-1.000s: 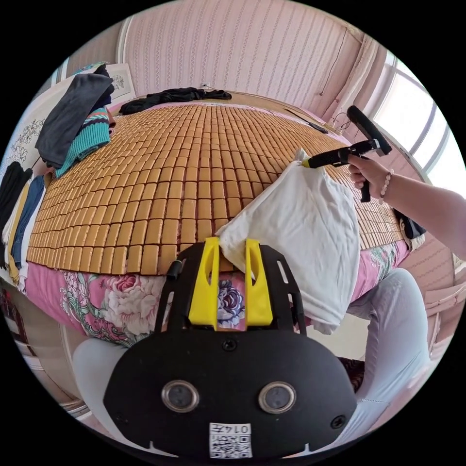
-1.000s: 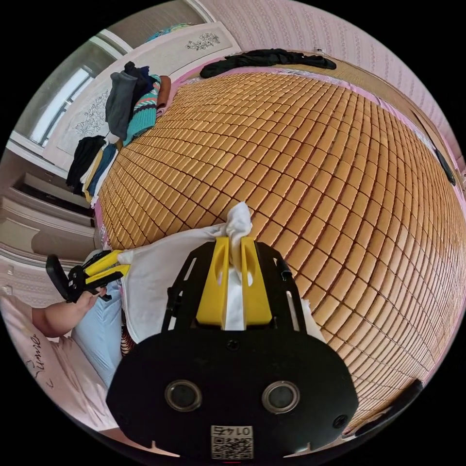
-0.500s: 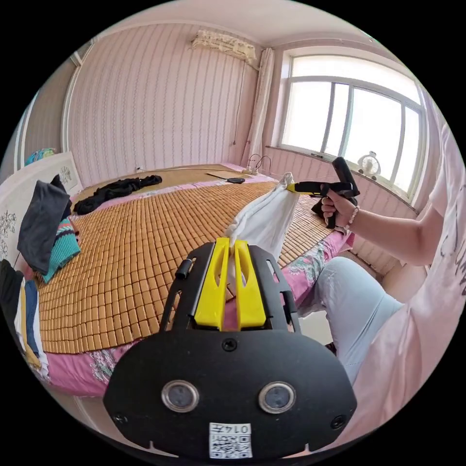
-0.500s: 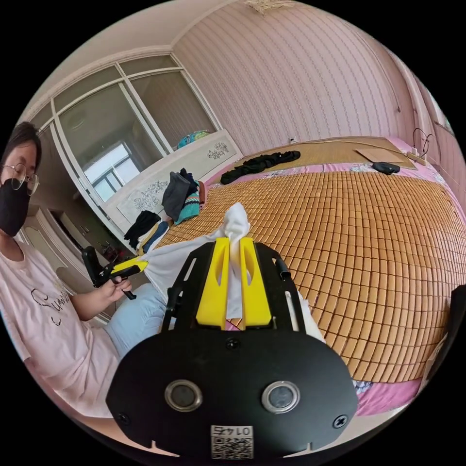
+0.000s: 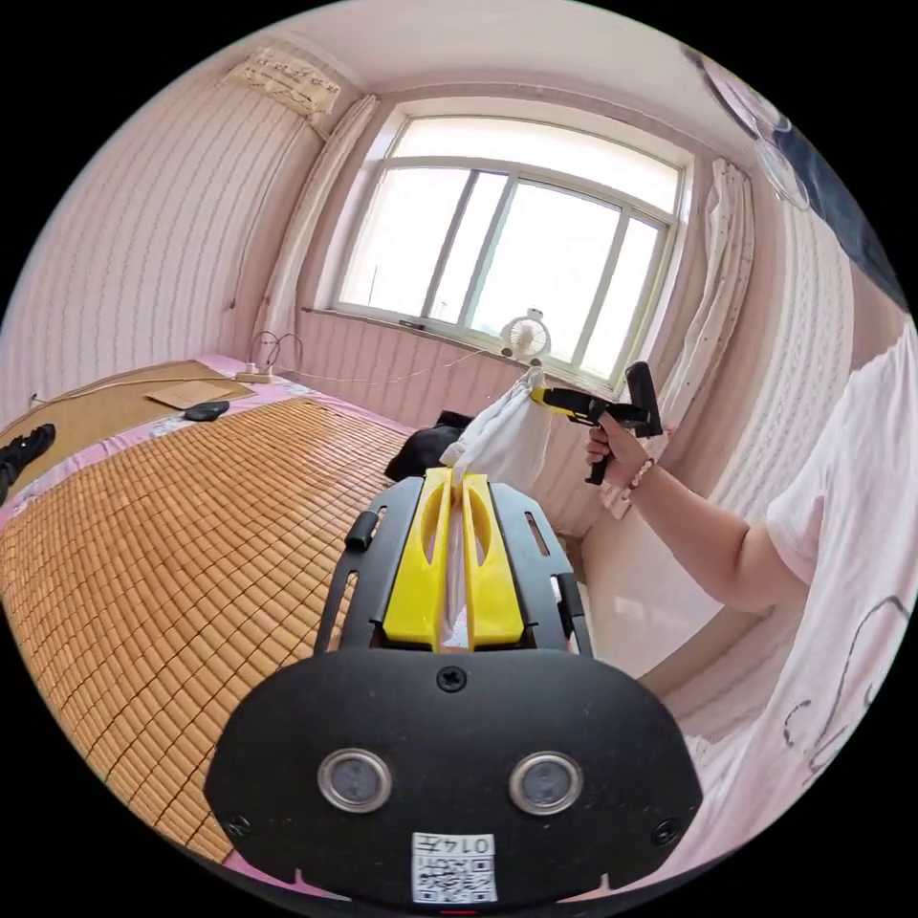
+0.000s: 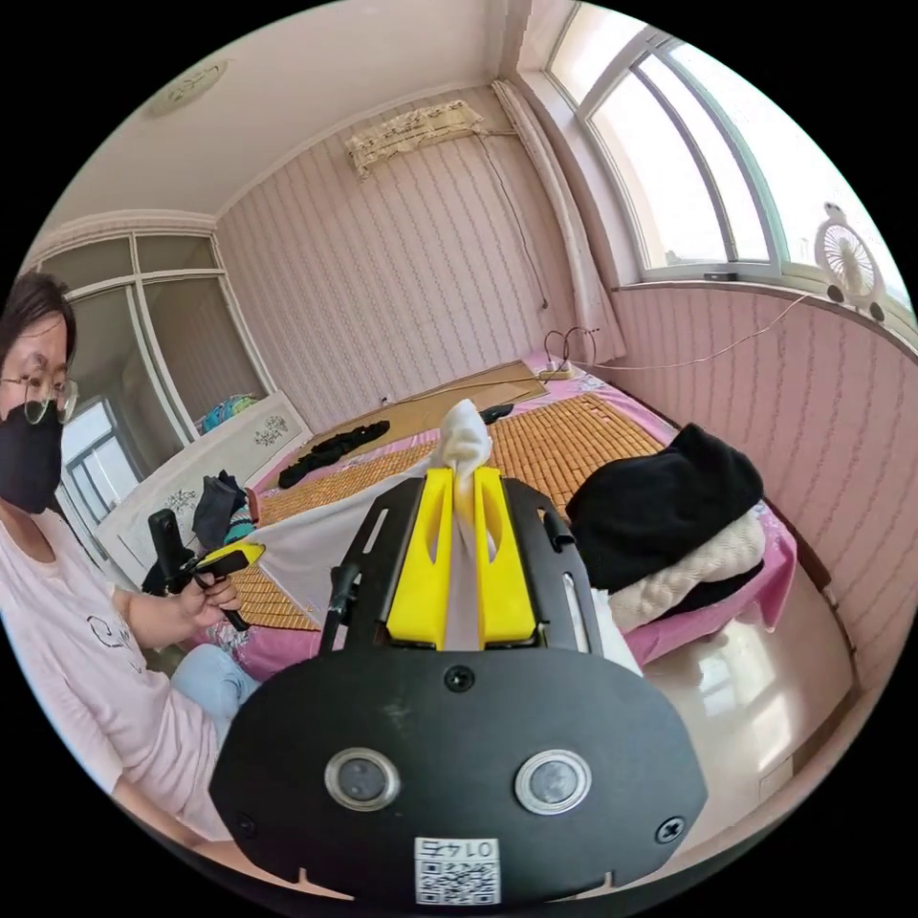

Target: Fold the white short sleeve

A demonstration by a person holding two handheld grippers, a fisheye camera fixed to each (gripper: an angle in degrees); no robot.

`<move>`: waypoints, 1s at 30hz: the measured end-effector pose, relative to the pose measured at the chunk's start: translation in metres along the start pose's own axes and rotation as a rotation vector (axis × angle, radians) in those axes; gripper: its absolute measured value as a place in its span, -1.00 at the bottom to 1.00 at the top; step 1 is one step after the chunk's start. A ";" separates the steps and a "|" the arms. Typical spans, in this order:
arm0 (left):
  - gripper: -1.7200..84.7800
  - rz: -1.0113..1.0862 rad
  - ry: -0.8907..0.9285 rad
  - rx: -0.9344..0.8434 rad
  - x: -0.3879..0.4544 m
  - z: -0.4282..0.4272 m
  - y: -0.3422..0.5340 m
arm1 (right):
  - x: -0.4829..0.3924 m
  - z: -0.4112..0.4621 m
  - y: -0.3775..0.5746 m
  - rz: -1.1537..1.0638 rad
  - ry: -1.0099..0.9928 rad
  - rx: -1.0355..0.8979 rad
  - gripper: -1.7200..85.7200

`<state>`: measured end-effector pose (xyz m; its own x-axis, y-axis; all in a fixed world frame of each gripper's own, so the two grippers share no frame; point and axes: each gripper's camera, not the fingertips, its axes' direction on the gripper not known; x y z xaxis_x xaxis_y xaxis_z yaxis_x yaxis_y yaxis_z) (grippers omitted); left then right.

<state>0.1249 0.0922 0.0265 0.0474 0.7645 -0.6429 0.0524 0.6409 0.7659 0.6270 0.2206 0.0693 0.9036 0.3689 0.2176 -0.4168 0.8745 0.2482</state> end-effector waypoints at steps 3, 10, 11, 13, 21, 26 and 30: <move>-0.97 -0.018 0.066 0.016 -0.012 0.080 -0.051 | 0.046 0.006 -0.065 0.034 0.062 -0.111 -0.87; -0.80 -0.303 -0.250 -0.160 -0.101 0.225 -0.098 | 0.130 0.120 -0.129 0.229 0.448 -0.367 -0.71; -0.80 -0.330 -0.257 -0.172 -0.110 0.216 -0.092 | 0.130 0.126 -0.118 0.233 0.423 -0.357 -0.70; -0.80 -0.295 -0.252 -0.142 -0.111 0.183 -0.079 | 0.117 0.123 -0.093 0.197 0.340 -0.314 -0.69; -0.82 -0.064 -0.590 -0.241 -0.030 -0.049 0.028 | -0.024 0.079 0.143 0.010 0.227 -0.394 -0.71; -0.81 -0.180 -0.913 -0.231 0.040 -0.202 0.079 | -0.119 0.083 0.218 -0.071 0.201 -0.600 -0.71; -0.80 -0.250 -1.031 -0.090 0.081 -0.287 0.098 | -0.217 0.103 0.209 -0.347 0.107 -0.539 -0.75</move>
<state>-0.1528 0.2374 0.0524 0.8695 0.2094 -0.4474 0.1053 0.8063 0.5820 0.3333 0.2908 0.1712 0.9933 0.0411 0.1080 -0.0156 0.9737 -0.2271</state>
